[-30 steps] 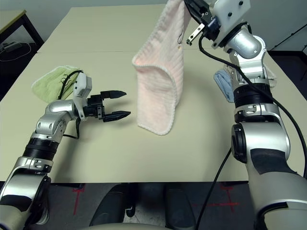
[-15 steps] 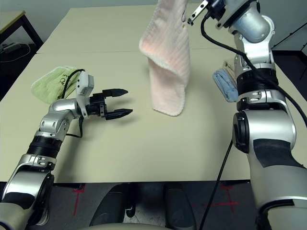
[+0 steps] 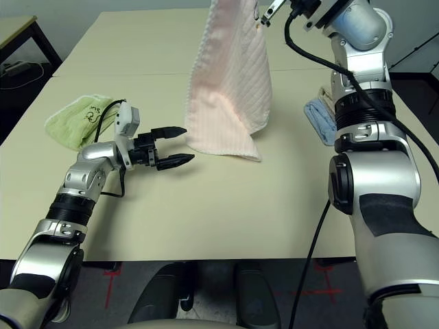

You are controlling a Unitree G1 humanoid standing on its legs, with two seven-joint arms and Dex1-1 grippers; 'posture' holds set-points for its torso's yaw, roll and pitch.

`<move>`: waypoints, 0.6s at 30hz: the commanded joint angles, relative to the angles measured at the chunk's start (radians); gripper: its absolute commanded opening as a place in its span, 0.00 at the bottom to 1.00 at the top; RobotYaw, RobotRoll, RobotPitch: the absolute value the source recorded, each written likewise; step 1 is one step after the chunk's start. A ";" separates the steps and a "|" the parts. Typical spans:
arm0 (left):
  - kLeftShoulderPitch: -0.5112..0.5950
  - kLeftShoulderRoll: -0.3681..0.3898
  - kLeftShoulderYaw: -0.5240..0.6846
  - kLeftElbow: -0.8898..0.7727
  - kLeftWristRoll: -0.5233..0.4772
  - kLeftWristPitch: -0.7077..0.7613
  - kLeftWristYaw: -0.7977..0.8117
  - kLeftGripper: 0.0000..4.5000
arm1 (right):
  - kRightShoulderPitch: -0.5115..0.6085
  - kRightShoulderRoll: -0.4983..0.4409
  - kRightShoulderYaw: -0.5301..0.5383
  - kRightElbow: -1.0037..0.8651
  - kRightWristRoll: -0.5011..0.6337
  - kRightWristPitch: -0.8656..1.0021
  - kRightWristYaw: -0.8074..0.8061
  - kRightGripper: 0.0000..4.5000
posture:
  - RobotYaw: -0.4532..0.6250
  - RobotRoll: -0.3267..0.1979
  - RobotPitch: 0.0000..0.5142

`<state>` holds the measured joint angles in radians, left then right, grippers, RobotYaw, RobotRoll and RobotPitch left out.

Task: Fold the towel and set it aside.

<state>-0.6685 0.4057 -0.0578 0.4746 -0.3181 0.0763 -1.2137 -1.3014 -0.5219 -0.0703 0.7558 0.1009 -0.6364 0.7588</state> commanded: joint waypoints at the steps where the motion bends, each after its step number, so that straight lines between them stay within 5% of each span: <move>1: -0.012 -0.002 0.013 0.036 0.013 -0.016 0.022 1.00 | 0.033 -0.025 -0.004 -0.040 0.033 0.008 0.046 0.01 | 0.41 0.62 0.15; 10: -0.078 -0.052 0.025 0.226 0.113 -0.094 0.250 1.00 | 0.074 -0.014 -0.015 -0.046 0.060 0.039 0.037 0.01 | 0.41 0.62 0.16; 18: -0.104 -0.159 0.030 0.251 0.071 0.050 0.256 1.00 | 0.080 -0.005 -0.030 -0.031 0.075 0.028 0.036 0.01 | 0.42 0.62 0.17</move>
<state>-0.7628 0.2628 -0.0276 0.7052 -0.2353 0.0876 -0.9540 -1.2326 -0.5288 -0.0904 0.7283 0.1631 -0.6006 0.7977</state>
